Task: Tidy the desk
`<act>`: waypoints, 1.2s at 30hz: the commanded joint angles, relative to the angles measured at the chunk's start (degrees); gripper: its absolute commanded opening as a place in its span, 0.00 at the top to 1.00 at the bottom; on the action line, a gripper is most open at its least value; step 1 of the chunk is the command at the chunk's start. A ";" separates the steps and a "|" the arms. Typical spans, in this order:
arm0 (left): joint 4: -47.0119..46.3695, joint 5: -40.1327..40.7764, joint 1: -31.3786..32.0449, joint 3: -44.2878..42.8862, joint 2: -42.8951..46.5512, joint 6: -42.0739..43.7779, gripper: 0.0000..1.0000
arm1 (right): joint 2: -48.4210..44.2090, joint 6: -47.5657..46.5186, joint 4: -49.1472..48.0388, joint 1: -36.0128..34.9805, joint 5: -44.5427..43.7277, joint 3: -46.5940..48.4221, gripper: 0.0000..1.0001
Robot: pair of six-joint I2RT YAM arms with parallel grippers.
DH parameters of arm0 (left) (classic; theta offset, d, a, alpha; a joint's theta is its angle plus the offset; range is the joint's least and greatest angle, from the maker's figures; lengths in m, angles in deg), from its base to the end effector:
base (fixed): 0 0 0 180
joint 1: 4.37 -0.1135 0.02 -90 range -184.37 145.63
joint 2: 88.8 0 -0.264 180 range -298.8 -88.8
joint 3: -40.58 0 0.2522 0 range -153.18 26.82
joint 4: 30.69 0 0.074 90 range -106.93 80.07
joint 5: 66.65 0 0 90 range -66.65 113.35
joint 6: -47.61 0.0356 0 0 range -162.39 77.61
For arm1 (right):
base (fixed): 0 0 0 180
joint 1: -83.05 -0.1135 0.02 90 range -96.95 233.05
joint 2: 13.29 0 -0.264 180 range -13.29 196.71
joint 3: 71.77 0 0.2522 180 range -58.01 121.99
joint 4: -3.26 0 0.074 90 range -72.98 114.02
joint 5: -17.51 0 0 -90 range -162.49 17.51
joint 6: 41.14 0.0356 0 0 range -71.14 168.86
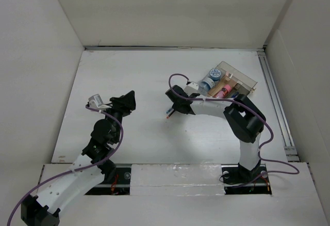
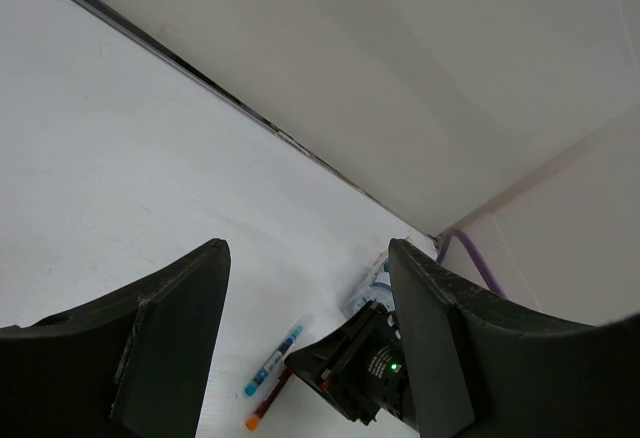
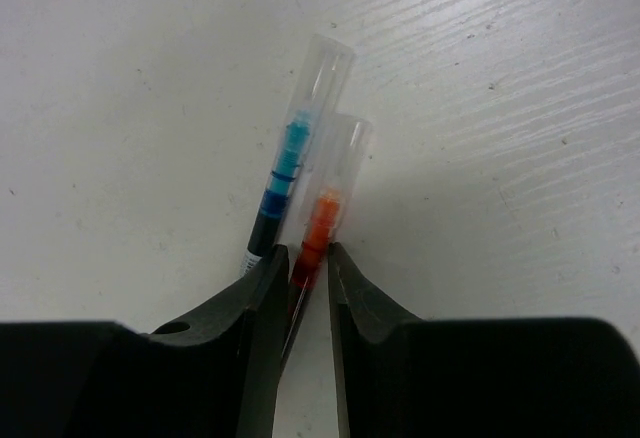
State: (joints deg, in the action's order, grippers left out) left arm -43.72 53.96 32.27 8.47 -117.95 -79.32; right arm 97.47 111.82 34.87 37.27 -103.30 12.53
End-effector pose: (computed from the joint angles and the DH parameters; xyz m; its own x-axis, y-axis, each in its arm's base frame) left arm 0.1247 -0.0701 0.2839 0.1041 -0.7219 -0.6842 0.2294 0.6868 -0.6897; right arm 0.2883 0.2701 0.1592 -0.6491 0.4299 -0.6276 0.3333 0.9023 0.2735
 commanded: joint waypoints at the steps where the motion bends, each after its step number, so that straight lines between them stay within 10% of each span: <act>1: -2.39 0.24 0.10 -1.51 0.14 0.63 0.39 | 0.77 -0.21 0.70 0.16 0.05 1.53 0.72; 24: -2.31 0.15 0.10 -1.60 0.23 0.72 0.39 | -18.46 4.02 4.65 2.09 -7.59 -9.72 1.00; 36: -2.57 -0.91 0.10 -1.51 0.49 0.45 0.39 | -31.39 -3.27 2.64 28.18 -15.68 -14.11 1.00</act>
State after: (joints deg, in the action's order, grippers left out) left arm -43.72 53.54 32.27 8.47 -117.88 -79.32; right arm 68.02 111.52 38.56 62.08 -115.06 0.03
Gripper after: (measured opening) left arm 0.610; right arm 0.158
